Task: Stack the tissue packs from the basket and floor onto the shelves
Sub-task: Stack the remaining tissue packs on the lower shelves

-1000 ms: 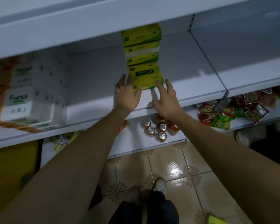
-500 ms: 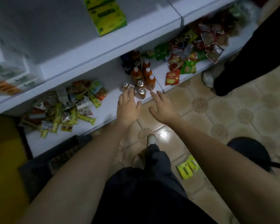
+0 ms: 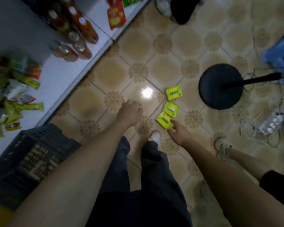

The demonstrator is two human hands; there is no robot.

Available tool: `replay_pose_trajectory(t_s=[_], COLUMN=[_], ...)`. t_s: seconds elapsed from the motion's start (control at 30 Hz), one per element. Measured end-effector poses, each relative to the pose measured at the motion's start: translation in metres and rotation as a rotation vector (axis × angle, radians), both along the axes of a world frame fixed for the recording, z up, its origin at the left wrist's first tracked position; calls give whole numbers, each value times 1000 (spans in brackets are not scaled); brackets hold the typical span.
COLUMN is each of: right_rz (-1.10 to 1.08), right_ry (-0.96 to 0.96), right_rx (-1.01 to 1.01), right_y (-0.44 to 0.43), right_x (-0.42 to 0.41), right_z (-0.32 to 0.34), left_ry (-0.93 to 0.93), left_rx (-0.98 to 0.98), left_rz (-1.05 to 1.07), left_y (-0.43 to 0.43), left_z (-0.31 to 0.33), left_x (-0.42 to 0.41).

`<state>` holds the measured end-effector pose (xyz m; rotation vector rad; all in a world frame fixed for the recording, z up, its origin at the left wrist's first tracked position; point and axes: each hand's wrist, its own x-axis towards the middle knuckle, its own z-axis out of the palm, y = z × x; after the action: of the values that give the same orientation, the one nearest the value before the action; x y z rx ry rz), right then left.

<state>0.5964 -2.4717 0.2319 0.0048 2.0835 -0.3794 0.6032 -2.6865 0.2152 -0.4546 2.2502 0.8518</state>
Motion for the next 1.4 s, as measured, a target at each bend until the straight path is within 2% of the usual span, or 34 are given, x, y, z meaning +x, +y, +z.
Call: replay_pose_trajectory(t_s=[0.1, 0.3, 0.4, 0.5, 0.57, 0.7, 0.83, 0.97, 1.17, 1.3, 1.4], right_rz=[-31, -132, -279, -540, -688, -997, -951, -818, -640, -514, -397], right_ry=[-48, -83, -51, 51, 65, 23, -22, -80, -34, 44, 149], right_rx=[36, 64, 19, -40, -113, -226, -150, -129, -243, -380, -482], right_y=[50, 124, 135, 138, 134, 122, 105, 81, 35, 8, -16], right_x=[8, 30, 42, 50, 54, 62, 67, 66, 29, 3, -19], right_z=[-83, -309, -401, -467, -496, -510, -463, -364, -167, -31, 53], left_ry=[-73, -121, -156, -104, -151, -222, -190, -221, -212, -73, 81], left_rx=[78, 114, 139, 242, 286, 286, 254, 268, 362, 345, 349], left_rz=[-7, -142, -220, -255, -194, 10, 271, 410, 497, 527, 582], left_y=[48, 140, 169, 183, 188, 202, 190, 154, 91, 60, 36], left_z=[-82, -321, -397, -468, -504, -517, -471, -371, -165, -17, 69], left_x=[-11, -4, -2, -6, 0, 7, 21, 25, 19, 2, -14])
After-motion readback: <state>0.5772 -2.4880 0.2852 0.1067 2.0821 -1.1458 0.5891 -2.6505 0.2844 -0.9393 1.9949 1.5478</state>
